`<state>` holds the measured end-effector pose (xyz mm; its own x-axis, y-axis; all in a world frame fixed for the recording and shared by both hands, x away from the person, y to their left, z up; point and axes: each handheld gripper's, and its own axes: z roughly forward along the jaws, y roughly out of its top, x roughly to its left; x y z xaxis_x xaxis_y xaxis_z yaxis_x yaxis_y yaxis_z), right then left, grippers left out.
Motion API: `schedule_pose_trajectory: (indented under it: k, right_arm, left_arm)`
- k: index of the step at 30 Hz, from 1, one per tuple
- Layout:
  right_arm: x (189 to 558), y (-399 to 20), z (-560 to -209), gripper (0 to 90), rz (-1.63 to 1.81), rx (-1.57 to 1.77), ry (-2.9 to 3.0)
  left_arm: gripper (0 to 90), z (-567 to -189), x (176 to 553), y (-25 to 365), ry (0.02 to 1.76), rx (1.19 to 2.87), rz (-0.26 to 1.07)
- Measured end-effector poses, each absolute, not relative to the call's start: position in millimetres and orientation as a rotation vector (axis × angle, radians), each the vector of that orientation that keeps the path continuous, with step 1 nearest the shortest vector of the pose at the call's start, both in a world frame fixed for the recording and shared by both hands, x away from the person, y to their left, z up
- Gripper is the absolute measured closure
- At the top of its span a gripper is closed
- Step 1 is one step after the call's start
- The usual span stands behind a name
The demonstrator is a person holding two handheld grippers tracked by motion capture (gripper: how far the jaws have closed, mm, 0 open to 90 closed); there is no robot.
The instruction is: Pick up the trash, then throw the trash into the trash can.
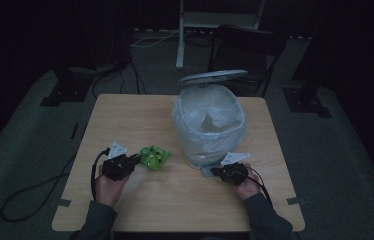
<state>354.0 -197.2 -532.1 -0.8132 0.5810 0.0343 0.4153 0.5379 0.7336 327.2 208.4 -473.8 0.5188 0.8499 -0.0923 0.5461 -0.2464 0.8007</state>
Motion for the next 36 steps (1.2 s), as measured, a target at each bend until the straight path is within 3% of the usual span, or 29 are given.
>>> schedule_pose_trajectory:
  k: [36]
  right_arm:
    - [354,-197,-532,90.0,1.143,0.853,2.562]
  left_arm:
    - [82.3,-425,332,226,1.093,1.853,0.567]
